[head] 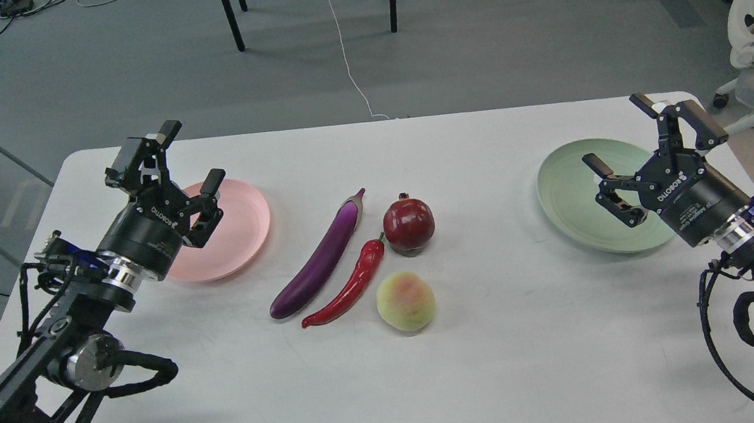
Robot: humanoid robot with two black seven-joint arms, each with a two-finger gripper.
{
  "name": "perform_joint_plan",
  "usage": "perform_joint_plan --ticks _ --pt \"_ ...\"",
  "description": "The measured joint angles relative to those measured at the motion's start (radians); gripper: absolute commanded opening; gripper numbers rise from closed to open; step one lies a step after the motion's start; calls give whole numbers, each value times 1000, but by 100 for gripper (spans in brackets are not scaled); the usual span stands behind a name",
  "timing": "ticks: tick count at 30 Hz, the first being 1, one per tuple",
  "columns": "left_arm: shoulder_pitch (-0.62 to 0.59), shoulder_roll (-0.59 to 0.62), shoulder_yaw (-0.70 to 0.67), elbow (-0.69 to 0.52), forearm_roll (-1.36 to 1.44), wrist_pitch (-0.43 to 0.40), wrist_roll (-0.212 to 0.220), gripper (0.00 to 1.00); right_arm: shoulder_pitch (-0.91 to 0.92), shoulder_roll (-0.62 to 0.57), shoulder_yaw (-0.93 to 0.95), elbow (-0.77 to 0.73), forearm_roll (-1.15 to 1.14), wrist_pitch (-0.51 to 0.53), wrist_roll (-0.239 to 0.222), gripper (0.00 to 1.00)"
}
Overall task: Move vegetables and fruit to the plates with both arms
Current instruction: 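Move the right gripper over the red onion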
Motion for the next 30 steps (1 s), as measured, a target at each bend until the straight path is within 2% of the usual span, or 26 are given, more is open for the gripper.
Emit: perform_joint_plan --ticks 9,16,21,26,30 --pt "23 -9 -18 -37 59 0 1 98 -1 -19 -1 1 -14 0 0 99" --pt "14 21 -11 -40 71 -28 -10 98 138 -122 -14 6 -251 1 1 99" --pt "13 36 -13 -51 71 -61 -75 98 407 -200 -168 10 -467 1 1 99" --pt "24 39 -12 -73 72 -66 -85 98 778 -202 -494 3 -696 1 1 99" --pt "31 49 -13 -105 72 -66 -88 98 1012 -112 -742 -26 -867 1 0 99"
